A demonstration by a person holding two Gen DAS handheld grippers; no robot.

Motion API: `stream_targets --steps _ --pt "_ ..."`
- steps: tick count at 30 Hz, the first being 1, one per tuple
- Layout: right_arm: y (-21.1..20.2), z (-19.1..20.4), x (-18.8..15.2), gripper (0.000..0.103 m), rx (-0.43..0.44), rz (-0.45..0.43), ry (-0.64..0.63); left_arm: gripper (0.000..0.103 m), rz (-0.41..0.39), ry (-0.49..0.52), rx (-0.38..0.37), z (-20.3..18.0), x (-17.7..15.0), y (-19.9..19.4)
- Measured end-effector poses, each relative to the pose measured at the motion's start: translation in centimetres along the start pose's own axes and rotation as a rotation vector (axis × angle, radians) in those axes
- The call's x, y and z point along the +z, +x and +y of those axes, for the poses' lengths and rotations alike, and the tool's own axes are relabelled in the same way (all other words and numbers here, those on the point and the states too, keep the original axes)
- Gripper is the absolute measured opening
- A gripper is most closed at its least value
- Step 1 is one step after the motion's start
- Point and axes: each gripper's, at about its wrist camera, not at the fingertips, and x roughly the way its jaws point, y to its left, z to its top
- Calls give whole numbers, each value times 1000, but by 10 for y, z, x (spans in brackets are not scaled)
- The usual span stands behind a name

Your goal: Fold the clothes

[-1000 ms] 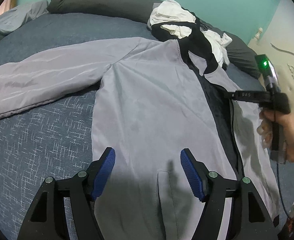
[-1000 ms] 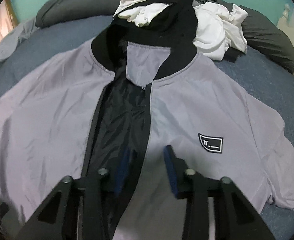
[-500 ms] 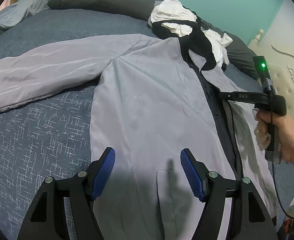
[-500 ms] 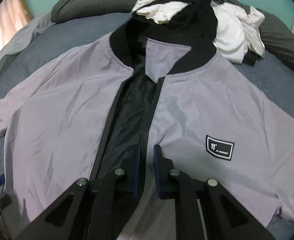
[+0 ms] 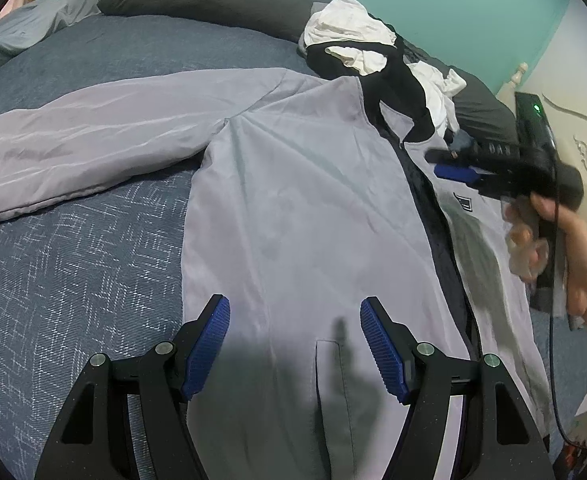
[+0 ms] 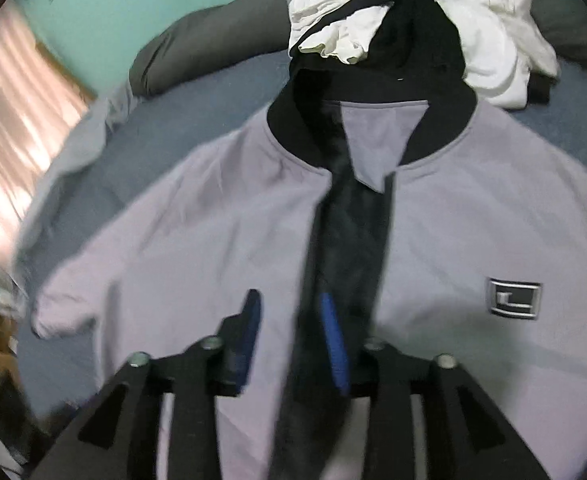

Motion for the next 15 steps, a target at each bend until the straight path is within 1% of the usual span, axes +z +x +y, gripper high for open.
stream_targets --steps 4,6,10,11,12,14,15 --pt "23 5 9 41 -44 44 -8 72 2 -4 -3 1 0 1" --pt "31 6 9 41 -68 49 -22 72 4 -4 -4 2 0 2" --pt "45 6 9 40 -66 52 0 72 6 -7 -6 3 0 4" --pt "48 6 9 37 -65 53 5 72 7 -6 -6 2 0 4" --pt "51 8 8 26 -66 52 3 72 8 -6 -5 2 0 5" --pt "51 13 5 16 -77 37 -19 72 9 -6 -5 2 -1 6" --pt "50 14 4 4 -82 26 -25 72 10 -7 -5 3 -1 6"
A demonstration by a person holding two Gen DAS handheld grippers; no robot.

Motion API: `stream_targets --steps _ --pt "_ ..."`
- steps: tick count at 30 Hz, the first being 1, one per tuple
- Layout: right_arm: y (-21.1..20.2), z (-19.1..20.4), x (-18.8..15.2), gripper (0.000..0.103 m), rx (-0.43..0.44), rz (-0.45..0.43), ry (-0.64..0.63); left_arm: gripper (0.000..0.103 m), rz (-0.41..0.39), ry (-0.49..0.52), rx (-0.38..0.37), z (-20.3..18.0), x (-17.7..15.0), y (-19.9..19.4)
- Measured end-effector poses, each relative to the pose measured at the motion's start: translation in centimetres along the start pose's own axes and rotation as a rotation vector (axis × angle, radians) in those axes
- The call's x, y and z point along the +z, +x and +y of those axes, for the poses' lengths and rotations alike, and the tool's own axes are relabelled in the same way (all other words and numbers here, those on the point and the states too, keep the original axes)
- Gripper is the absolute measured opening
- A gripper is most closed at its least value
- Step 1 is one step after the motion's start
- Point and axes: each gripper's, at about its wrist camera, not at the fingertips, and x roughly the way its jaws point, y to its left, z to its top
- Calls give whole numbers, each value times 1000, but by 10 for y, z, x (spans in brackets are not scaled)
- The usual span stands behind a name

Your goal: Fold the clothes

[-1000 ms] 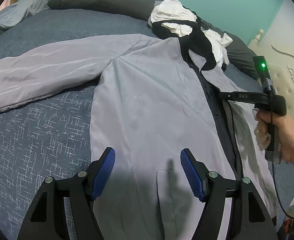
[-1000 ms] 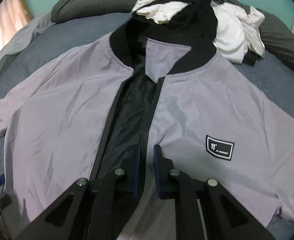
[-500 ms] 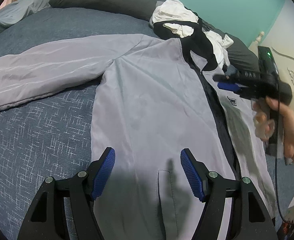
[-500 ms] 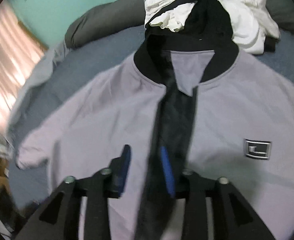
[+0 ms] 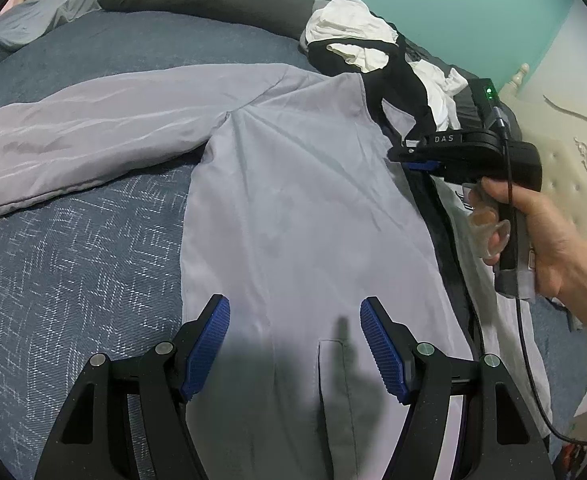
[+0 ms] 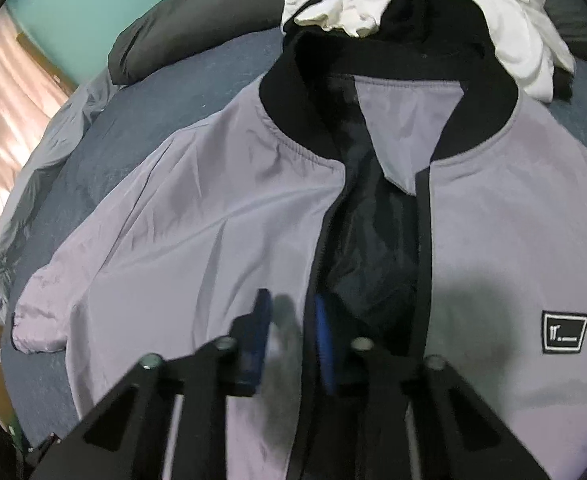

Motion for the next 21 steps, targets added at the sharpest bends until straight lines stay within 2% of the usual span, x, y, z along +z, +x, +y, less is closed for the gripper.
stream_targets --steps 6,10,16,19,21 --pt "-31 12 -3 2 -71 -125 -83 72 -1 -3 0 1 1 0" --pt "-46 12 -5 2 -88 -160 -107 72 0 -3 1 0 0 1" --pt "-22 -5 -5 2 -168 -75 -49 72 2 7 -1 0 -1 1" --pt "-12 -11 -6 2 -176 -54 -35 72 3 11 -2 -1 -1 2" --pt "-6 -14 -8 2 -152 -34 -26 72 7 12 -1 0 -1 3"
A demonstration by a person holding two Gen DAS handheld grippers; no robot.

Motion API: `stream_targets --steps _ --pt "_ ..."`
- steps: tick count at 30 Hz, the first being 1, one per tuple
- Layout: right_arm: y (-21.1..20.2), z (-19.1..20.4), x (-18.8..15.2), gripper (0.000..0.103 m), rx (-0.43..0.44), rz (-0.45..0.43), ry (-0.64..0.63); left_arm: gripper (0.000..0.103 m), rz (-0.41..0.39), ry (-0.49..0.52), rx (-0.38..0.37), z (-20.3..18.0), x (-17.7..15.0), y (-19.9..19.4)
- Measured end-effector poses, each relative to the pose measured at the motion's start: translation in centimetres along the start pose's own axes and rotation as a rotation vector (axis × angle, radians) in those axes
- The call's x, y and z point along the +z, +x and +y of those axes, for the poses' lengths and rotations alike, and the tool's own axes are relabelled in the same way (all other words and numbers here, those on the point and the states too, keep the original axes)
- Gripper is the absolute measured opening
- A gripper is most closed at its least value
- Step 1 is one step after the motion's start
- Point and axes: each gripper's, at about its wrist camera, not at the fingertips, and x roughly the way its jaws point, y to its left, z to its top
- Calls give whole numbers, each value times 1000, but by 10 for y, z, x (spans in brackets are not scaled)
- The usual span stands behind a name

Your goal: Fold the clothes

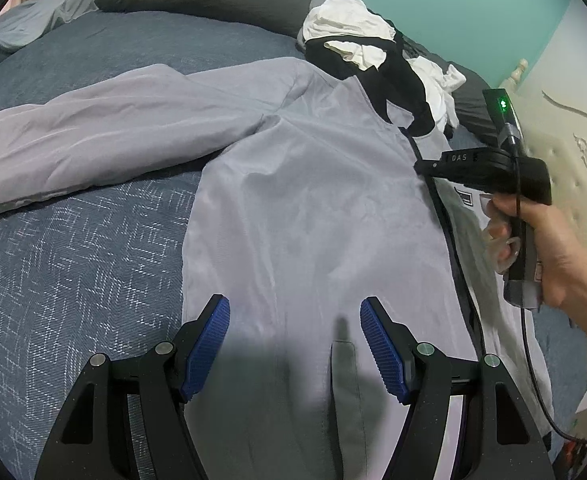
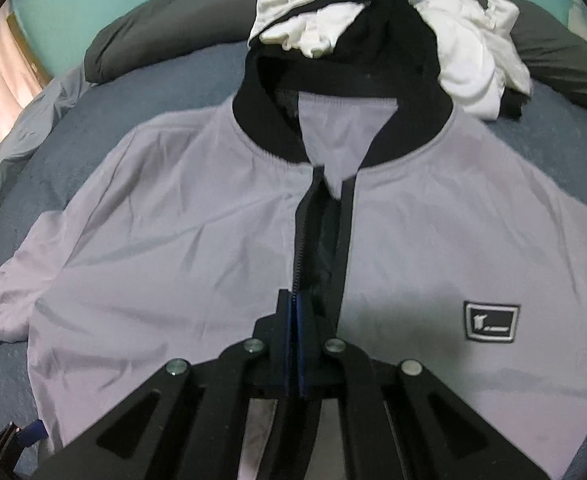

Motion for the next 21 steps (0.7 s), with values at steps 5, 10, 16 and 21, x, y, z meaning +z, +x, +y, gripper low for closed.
stream_targets --steps 5,10,16,21 --pt "-6 -11 1 4 74 -28 45 72 -1 -9 -3 1 -1 0" --pt "-27 -26 12 10 74 -113 118 72 -2 -8 0 0 0 0" --pt "-24 -24 24 29 65 -99 128 72 -9 -11 4 0 0 -2" --pt "-9 -17 45 29 43 -82 90 72 -18 -21 17 4 1 -3"
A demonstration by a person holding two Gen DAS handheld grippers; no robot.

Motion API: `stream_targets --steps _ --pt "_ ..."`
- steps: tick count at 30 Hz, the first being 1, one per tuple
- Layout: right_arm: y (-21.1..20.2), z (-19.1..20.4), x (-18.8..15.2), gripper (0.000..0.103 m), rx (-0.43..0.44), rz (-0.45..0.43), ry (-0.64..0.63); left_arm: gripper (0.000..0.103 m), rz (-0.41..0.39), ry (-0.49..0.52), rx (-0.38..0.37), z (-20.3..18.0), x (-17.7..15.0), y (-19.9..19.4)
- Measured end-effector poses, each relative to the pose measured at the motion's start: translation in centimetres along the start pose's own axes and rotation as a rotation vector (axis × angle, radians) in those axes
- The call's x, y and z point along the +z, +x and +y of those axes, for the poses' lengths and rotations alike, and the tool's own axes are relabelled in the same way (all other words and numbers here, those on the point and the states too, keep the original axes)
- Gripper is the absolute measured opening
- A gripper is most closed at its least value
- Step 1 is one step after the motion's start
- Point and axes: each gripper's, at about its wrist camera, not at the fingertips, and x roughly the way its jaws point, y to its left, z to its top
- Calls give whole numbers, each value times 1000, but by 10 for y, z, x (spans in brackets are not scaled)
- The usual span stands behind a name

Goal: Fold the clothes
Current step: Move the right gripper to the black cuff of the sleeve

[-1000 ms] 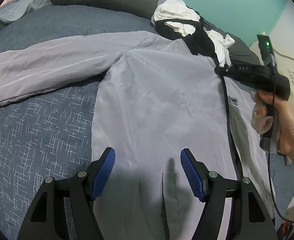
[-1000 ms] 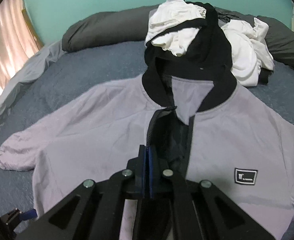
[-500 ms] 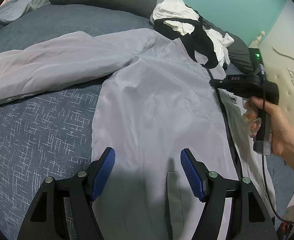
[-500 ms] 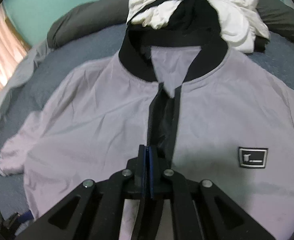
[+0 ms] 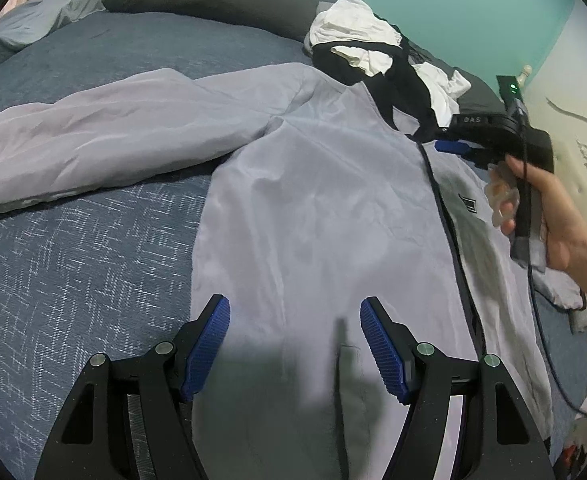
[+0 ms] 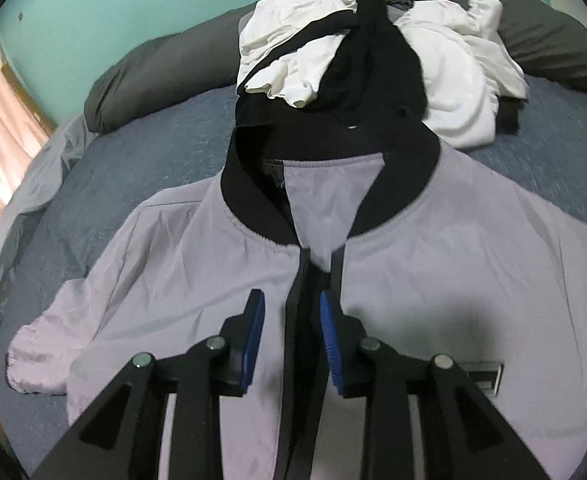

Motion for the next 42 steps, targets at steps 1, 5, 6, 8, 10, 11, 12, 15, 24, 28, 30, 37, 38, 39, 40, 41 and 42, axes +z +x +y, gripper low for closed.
stream_targets --steps 1,5,6,8,10,11,12,15,24,28,30,37,38,39,40,41,42 --pt "6 -1 3 29 -9 10 4 72 -5 -9 4 3 0 0" --pt "24 -9 7 29 -13 21 41 72 -13 -30 13 10 2 -2" --pt "26 -10 8 27 -8 21 38 72 -12 -29 15 11 2 -1" --pt "29 -9 10 13 -6 14 18 72 -7 -27 16 11 1 1" --pt "29 -5 12 3 -30 7 -22 72 -3 -22 19 10 1 2" --pt "29 -4 13 3 -46 4 -34 72 -2 -19 20 9 1 3" --pt "29 -4 12 3 -60 0 -40 72 -2 -17 21 9 1 3" --pt "27 -7 11 3 -91 -12 -34 72 -1 -15 23 10 2 4" --pt "20 -9 21 3 -165 -2 -28 72 8 -17 22 12 2 7" --pt "-8 -19 14 4 -130 -5 2 72 9 -3 29 9 1 6" --pt "-26 -20 2 4 -102 11 -28 72 8 8 35 6 0 5" --pt "-109 -63 -55 6 -38 6 65 72 -11 27 60 0 -3 -3" --pt "-122 -76 -64 8 -43 -5 94 72 -15 36 70 -2 -4 -5" --pt "-136 -92 -74 16 -60 -22 125 72 -22 54 81 -6 -5 -8" --pt "-152 -111 -85 26 -82 -38 156 72 -28 72 90 -10 -5 -11" --pt "-162 -126 -93 30 -95 -45 180 72 -38 84 88 -13 -6 -15" --pt "-174 -143 -102 32 -110 -52 209 72 -47 94 85 -16 -6 -19"
